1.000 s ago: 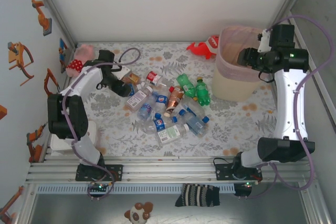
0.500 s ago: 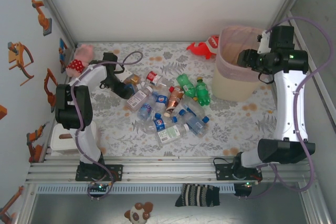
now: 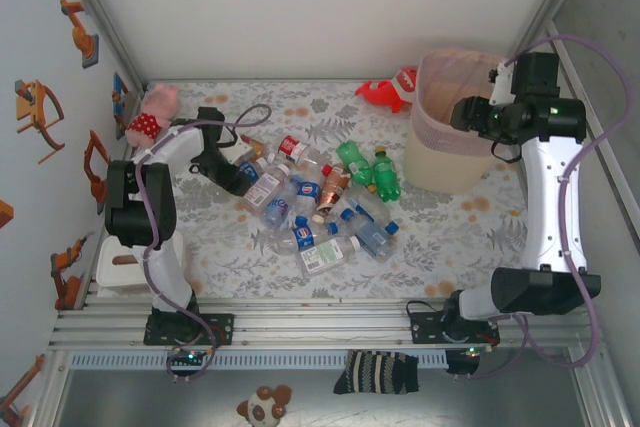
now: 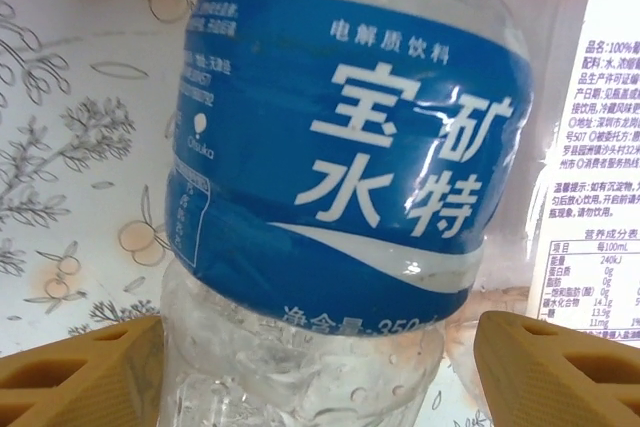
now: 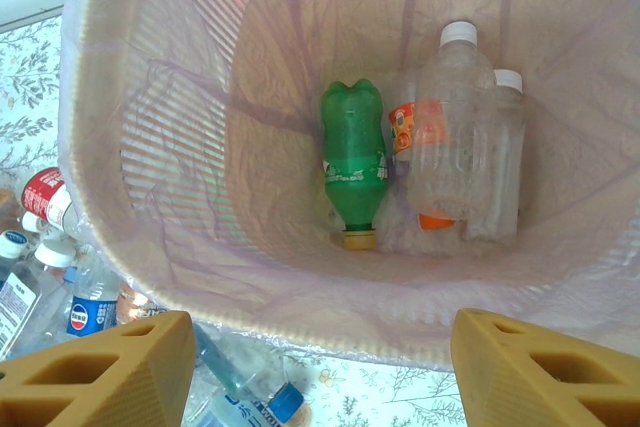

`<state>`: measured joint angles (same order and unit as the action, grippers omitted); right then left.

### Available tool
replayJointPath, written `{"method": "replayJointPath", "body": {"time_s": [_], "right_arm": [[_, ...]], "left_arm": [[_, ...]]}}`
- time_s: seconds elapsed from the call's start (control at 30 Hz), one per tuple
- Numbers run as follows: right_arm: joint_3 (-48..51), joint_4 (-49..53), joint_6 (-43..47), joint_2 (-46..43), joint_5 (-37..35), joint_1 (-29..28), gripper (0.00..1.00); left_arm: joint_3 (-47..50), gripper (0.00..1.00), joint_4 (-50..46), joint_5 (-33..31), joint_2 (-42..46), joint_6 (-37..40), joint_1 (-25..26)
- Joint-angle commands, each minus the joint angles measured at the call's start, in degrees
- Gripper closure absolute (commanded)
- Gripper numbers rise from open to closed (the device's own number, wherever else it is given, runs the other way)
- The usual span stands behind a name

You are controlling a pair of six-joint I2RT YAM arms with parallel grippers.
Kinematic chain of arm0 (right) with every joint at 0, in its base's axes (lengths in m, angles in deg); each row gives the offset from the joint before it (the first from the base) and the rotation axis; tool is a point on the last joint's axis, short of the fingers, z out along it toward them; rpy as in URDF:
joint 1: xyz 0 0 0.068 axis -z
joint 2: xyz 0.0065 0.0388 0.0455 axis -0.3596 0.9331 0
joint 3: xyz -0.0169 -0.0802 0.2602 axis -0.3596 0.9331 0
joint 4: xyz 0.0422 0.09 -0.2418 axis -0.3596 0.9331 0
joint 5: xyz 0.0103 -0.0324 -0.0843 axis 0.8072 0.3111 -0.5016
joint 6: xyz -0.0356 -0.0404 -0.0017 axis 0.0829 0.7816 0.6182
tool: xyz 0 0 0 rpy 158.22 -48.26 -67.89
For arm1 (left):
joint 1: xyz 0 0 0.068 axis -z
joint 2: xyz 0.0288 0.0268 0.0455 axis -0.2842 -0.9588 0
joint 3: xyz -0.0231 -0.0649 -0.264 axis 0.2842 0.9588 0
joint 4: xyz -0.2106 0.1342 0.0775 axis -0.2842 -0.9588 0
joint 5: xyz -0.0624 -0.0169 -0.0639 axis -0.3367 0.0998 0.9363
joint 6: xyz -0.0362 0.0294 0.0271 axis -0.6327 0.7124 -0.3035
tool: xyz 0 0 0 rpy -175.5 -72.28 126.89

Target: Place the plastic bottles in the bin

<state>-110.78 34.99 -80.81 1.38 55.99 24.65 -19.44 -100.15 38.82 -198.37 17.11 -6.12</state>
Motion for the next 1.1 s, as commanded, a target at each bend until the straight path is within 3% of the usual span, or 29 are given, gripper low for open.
{"method": "replayJointPath", "body": {"time_s": [0.0,0.5,0.87,1.07], "right_arm": [[0.54,-0.79,0.61,-1.67,0.97,0.38,0.33],[-0.14,-0.79,0.26,-1.49,1.03,0.33,0.33],[-0.51,-0.63,0.23,-2.07,1.24,0.38,0.33],[-2.07,0.22,0.29,-2.47,1.06,0.38,0.33]], "left_arm": [[1.44,0.22,-2.61,-0.29,1.43,-1.05,-0.31],[0.4,0.23,-3.74,0.58,-2.32,-1.19,-0.69],[0.12,0.39,-4.51,1.72,-2.2,-1.8,-0.55],[-0.05,0.42,-5.4,4.4,0.92,-3.03,-0.37]]}}
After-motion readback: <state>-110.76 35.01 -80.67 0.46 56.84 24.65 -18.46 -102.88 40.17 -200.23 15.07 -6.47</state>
